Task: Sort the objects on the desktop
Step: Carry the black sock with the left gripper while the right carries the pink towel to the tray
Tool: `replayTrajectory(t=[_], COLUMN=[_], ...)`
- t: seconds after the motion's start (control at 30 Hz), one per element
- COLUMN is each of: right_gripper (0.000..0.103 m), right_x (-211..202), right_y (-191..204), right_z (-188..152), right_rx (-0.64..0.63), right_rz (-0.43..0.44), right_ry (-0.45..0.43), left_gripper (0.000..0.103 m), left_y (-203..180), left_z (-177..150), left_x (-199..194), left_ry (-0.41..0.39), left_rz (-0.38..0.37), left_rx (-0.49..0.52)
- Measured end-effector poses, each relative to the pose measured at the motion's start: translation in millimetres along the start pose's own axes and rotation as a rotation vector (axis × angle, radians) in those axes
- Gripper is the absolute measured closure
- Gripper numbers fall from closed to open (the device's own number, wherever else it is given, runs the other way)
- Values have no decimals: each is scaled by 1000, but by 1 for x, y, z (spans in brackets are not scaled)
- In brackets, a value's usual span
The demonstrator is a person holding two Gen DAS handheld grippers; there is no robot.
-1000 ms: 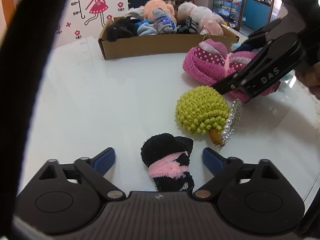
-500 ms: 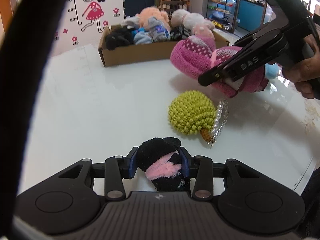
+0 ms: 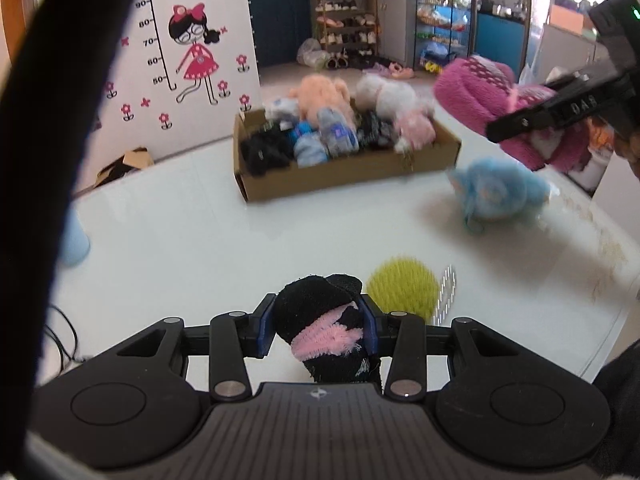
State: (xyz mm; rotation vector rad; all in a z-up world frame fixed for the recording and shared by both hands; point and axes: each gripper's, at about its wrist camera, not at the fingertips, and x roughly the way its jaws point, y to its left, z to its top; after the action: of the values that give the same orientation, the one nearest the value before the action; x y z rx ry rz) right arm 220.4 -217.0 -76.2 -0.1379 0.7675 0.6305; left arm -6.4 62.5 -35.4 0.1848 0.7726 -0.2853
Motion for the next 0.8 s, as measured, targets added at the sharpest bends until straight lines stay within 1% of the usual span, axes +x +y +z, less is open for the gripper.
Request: replayTrajectory(t=[0.17, 0.33, 0.47, 0.57, 0.67, 0.73, 0.8], right_gripper=[40, 40, 40, 40, 40, 40, 40], right_x=[-12, 0, 15, 32, 52, 67, 82], right_y=[-19, -34, -46, -58, -71, -77, -83], right_z=[30, 65, 88, 100, 109, 114, 116], right_rx=[23, 33, 46, 57, 75, 74, 83], right_rz=[-46, -80, -97, -112, -120, -128, -122], right_ry=[-59, -87, -104, -108, -102, -95, -86], left_gripper=[64, 65, 65, 64, 64, 64, 64], left_y=[15, 23, 36, 42, 45, 47, 53], left_z=[47, 90, 126, 151, 175, 187, 193], left_x=[14, 31, 46, 70, 99, 121, 137], left_ry=[-13, -27, -40, -31, -23, -13, 0], left_rz=[7, 9, -4, -4, 21, 24, 29], left_rx=[-18, -18, -54, -78, -65, -51, -58])
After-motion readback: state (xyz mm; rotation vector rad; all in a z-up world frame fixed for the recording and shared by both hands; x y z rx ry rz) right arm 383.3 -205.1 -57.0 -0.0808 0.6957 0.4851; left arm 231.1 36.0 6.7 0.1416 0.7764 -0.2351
